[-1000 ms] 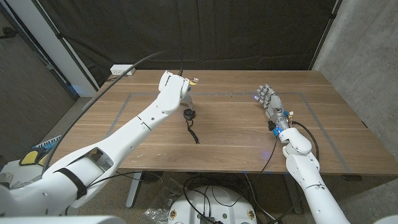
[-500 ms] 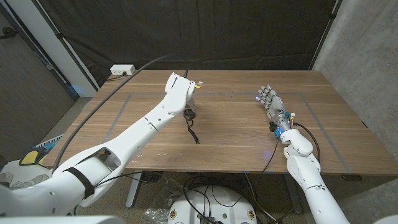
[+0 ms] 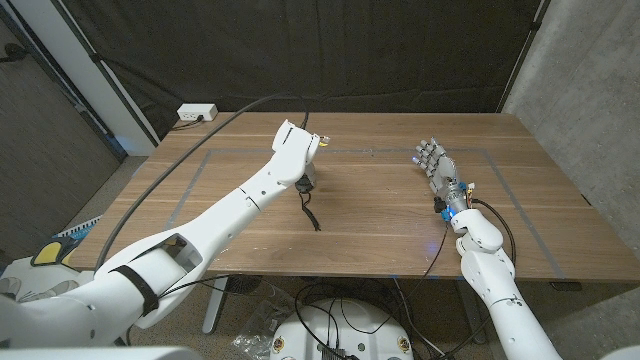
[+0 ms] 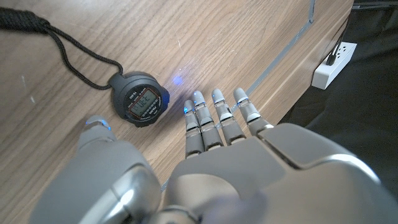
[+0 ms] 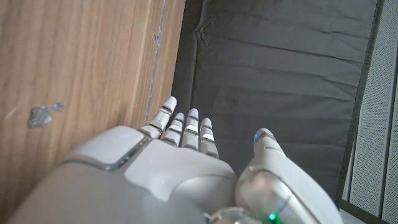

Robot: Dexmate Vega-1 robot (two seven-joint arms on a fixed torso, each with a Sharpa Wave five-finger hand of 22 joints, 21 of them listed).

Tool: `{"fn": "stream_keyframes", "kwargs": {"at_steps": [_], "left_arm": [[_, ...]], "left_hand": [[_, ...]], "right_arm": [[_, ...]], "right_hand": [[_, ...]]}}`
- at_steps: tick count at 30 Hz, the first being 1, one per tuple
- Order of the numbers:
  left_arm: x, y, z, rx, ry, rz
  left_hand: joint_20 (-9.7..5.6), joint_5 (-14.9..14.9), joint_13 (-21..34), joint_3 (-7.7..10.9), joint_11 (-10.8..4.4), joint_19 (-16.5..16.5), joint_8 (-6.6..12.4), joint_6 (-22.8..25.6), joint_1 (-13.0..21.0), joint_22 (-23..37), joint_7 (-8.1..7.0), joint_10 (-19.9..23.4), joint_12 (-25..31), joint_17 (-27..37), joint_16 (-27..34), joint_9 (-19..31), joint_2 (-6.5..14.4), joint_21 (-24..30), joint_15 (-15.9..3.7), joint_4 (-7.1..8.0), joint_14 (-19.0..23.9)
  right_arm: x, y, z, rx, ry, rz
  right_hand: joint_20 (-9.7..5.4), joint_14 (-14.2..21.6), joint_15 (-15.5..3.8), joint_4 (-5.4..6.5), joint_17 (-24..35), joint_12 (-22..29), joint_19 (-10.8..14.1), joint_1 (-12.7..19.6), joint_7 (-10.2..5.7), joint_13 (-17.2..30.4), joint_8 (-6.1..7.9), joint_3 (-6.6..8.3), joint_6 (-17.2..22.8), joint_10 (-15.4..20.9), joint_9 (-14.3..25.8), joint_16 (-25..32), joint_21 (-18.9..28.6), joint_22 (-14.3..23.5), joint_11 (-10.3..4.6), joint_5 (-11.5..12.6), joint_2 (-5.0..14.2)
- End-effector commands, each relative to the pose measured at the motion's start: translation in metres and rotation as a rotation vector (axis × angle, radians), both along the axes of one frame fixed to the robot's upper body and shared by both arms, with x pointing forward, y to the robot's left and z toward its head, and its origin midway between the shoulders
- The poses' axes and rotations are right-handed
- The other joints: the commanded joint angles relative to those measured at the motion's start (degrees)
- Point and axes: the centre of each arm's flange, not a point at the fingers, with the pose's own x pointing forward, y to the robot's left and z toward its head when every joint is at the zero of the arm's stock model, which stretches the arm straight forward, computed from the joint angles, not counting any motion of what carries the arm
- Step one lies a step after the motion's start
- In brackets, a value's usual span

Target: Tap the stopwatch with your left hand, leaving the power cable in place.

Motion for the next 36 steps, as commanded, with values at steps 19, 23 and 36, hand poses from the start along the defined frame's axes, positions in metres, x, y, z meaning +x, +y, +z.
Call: {"fn": "stream_keyframes", "kwargs": {"at_steps": [19, 23, 36], "left_arm": [[0.018, -0.025, -0.007, 0.043, 0.042, -0.054], [0.016, -0.029, -0.008, 0.076, 0.026, -0.039], [0.011, -0.031, -0.008, 0.135, 0.011, 0.046]], "left_hand": [[-0.15, 0.70, -0.70, 0.24, -1.08, 2.05, 0.85, 3.15, 2.71, 0.09, 0.04, 4.90, 0.21, -0.35, 1.20, 0.16, 1.20, 0.34, -3.32, -0.65, 3.87], [-0.02, 0.74, -0.92, 0.27, -1.32, 2.90, 1.23, 4.92, 3.90, 0.08, 0.03, 7.45, 0.72, -0.65, 1.61, 0.14, 1.30, 0.50, -3.93, -1.12, 5.93], [0.96, 0.68, -1.26, -0.20, -1.23, 4.75, 1.01, 6.23, 5.15, 0.11, 0.68, 11.98, 1.55, -1.17, 2.76, 0.11, 1.13, 0.94, -4.67, -1.53, 11.00]], "right_arm": [[0.001, -0.011, -0.009, 0.051, -0.008, -0.030], [0.001, -0.012, -0.011, 0.063, -0.010, -0.033], [0.000, -0.012, -0.017, 0.087, -0.037, -0.053]], "right_hand": [[-0.21, 0.82, 0.15, -0.09, 0.17, 0.15, 0.63, -0.56, -0.15, 0.13, 0.26, -0.28, 0.51, 0.30, 0.22, 0.24, -0.39, 0.35, 0.03, 0.19, 0.17], [-0.18, 0.94, 0.14, -0.09, 0.17, 0.17, 0.69, -0.58, -0.21, 0.13, 0.25, -0.31, 0.50, 0.36, 0.22, 0.26, -0.48, 0.35, 0.00, 0.19, 0.21], [-0.28, 2.06, -0.04, -0.10, 0.17, 0.38, 1.64, -0.67, -0.68, 0.13, 0.41, -0.45, 1.00, 1.05, 0.23, 0.54, -0.53, 0.37, -0.03, 0.20, 0.33]]}}
